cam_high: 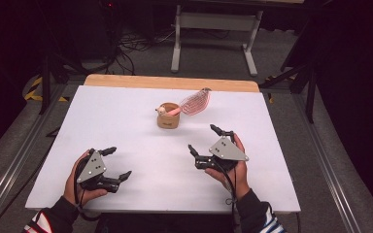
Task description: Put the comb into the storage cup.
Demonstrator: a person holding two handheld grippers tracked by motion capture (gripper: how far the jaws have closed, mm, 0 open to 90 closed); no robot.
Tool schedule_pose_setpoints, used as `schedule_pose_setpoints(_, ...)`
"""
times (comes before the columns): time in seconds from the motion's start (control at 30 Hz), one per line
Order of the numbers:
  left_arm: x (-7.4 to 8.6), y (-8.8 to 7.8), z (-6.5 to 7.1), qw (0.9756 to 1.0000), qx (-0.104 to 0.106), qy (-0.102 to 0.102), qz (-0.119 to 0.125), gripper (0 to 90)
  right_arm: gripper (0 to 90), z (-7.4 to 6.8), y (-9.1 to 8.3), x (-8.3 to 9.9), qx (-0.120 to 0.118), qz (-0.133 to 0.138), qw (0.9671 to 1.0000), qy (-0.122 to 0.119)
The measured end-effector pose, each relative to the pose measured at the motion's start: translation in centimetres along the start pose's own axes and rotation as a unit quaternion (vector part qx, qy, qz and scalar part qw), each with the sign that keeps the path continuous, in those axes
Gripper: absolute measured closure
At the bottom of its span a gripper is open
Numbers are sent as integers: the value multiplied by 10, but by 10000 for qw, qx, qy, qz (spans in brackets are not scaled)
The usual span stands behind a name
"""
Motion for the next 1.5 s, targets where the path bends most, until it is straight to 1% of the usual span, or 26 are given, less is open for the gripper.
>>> schedule_pose_setpoints(0.23,0,0,0,10000,1,-2,0,88,81,-4,-2,6,-24,-90,9999,-100)
schedule_pose_setpoints(0.63,0,0,0,10000,-3,6,-2,88,76,-9,-6,22,-61,-273,9995,-142)
schedule_pose_setpoints(0.73,0,0,0,10000,8,11,-1,88,76,-9,-8,26,-73,-289,9995,-108)
schedule_pose_setpoints(0.8,0,0,0,10000,6,7,6,88,72,-10,-9,30,-67,-358,9992,-144)
schedule_pose_setpoints(0.93,0,0,0,10000,-1,4,4,88,72,-9,-11,37,-25,-443,9989,-142)
schedule_pose_setpoints(1.1,0,0,-1,10000,-6,13,-9,88,71,-7,-15,46,-17,-510,9987,-74)
schedule_pose_setpoints(1.23,0,1,0,10000,8,-2,-13,88,70,-4,-19,51,5,-494,9988,0)
schedule_pose_setpoints(1.33,1,2,0,10000,32,-8,-26,87,61,-2,-22,57,10,-555,9984,50)
schedule_pose_setpoints(1.43,1,2,0,10000,43,-11,-26,85,57,-2,-26,64,10,-668,9978,25)
schedule_pose_setpoints(1.5,0,1,-1,10000,36,-26,1,83,56,-1,-29,69,94,-789,9968,-107)
Point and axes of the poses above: each handheld gripper's, and its own axes: y roughly forward along the jaws, x roughly out of its underside, z roughly to its right, the point moved 6 cm from there along y, roughly forward along the jaws, and after that the axes turned 9 degrees about -y, right-handed, at the moved point
